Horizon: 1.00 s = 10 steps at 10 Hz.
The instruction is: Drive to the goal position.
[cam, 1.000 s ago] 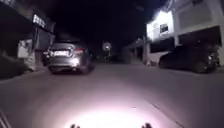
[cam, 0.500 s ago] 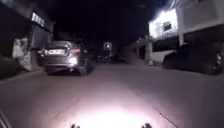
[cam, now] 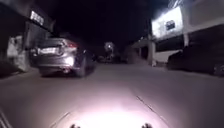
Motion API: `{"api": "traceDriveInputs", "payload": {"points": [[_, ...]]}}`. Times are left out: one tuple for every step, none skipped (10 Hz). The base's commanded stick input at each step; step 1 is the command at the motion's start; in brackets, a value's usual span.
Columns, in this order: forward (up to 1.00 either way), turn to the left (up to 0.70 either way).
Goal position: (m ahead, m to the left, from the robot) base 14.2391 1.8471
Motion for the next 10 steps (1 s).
{"api": "traceDriveInputs", "payload": {"points": [[0.85, 0.0], [0.85, 0.0], [0.85, 0.0], [0.85, 0.0], [0.85, 0.0], [0.85, 0.0], [0.85, 0.0], [0.85, 0.0], [0.85, 0.0], [0.85, 0.0]]}}
